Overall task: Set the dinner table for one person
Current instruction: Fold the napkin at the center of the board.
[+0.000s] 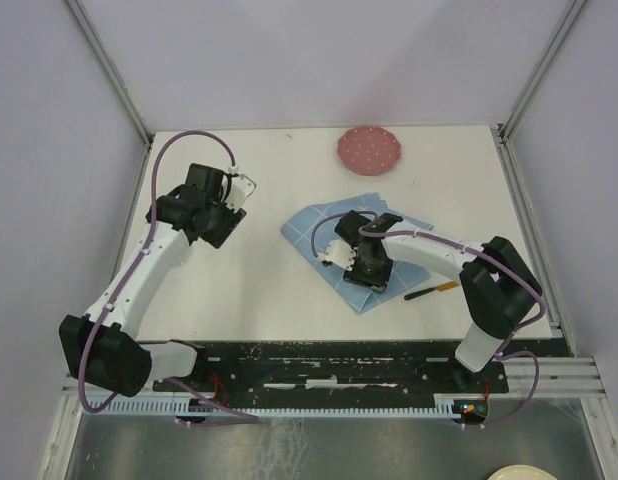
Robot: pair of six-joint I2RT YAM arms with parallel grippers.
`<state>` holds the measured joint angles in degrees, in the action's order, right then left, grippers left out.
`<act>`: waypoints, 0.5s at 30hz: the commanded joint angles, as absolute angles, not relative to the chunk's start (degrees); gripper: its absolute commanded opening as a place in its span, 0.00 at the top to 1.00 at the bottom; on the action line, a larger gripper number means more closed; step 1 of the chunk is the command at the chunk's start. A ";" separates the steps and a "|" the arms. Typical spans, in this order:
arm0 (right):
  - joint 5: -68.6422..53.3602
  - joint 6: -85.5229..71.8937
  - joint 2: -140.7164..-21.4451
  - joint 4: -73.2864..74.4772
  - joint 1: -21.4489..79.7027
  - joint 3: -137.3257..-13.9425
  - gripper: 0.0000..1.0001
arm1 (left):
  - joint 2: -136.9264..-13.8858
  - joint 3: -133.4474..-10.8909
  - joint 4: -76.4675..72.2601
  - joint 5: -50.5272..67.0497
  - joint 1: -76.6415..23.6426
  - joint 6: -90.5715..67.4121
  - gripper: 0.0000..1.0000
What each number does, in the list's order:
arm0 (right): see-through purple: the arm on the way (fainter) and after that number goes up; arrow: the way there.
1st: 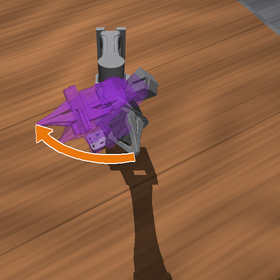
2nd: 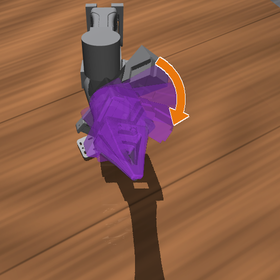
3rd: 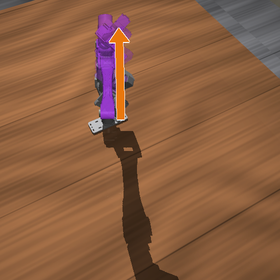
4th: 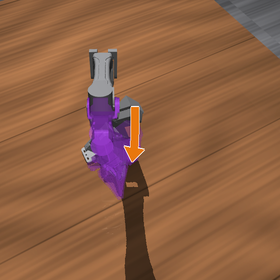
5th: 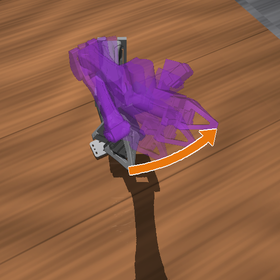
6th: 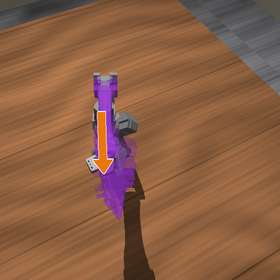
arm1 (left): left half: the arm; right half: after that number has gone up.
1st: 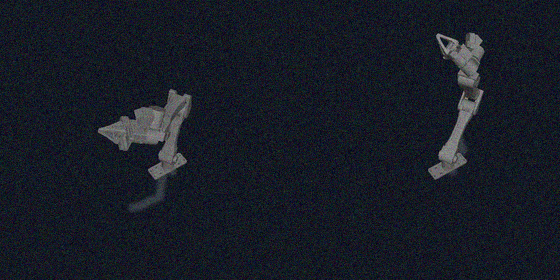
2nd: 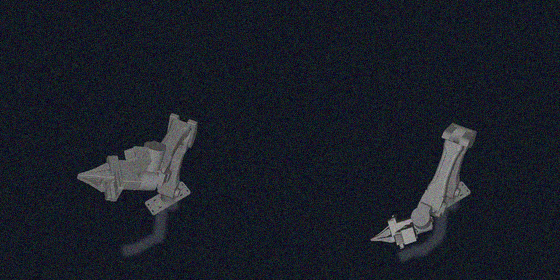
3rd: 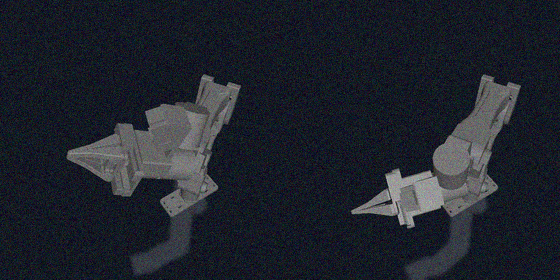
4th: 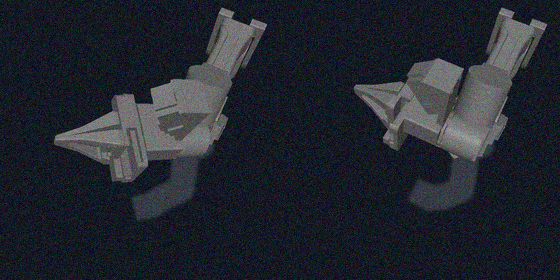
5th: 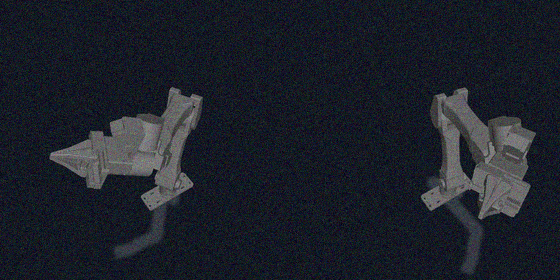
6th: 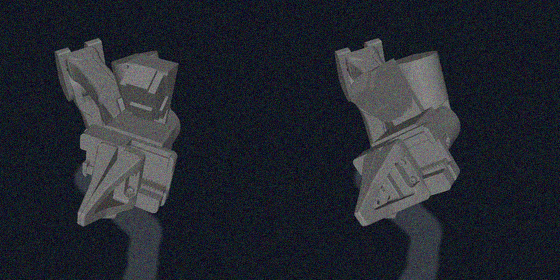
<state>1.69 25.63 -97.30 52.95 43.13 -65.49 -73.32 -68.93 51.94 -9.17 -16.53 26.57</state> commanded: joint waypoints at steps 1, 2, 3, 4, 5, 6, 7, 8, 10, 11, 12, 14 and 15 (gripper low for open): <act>2.97 26.11 -97.13 49.88 43.46 -64.86 0.52 | -71.41 -68.56 50.80 -10.55 -16.73 29.05 0.39; 2.94 25.83 -97.52 49.80 43.50 -64.98 0.52 | -71.37 -68.63 50.78 -10.56 -16.77 29.08 0.39; 2.79 25.40 -97.74 49.61 43.51 -65.25 0.52 | -71.37 -68.71 50.72 -10.60 -16.78 29.03 0.39; 2.36 24.98 -98.04 49.58 43.57 -65.53 0.52 | -71.39 -68.77 50.75 -10.61 -16.74 29.01 0.39; 1.88 24.58 -98.29 49.53 43.65 -65.79 0.52 | -71.42 -68.86 50.77 -10.65 -16.83 28.96 0.39; 1.44 24.08 -98.54 49.43 43.79 -65.91 0.52 | -71.37 -68.98 50.80 -10.71 -16.76 29.00 0.39; 1.29 23.72 -98.71 49.07 44.01 -65.84 0.52 | -71.38 -69.10 50.78 -10.77 -16.78 28.99 0.39; 1.12 23.44 -98.89 48.85 44.27 -65.85 0.52 | -71.37 -69.23 50.80 -10.79 -16.79 29.00 0.39; 1.10 22.86 -99.52 48.22 44.78 -65.71 0.52 | -71.37 -69.38 50.75 -10.89 -16.79 29.01 0.39; 1.09 22.59 -99.94 47.92 45.05 -65.66 0.52 | -71.44 -69.47 50.74 -10.96 -16.79 29.08 0.39; 1.10 22.24 -100.24 47.68 45.43 -65.73 0.52 | -71.52 -69.56 50.75 -10.98 -16.79 29.09 0.39; 1.33 21.51 -101.11 46.98 45.98 -65.89 0.53 | -71.47 -69.73 50.78 -11.01 -16.74 29.03 0.39; 1.51 21.45 -101.49 46.80 46.29 -65.99 0.54 | -71.51 -69.82 50.80 -11.11 -16.78 29.14 0.39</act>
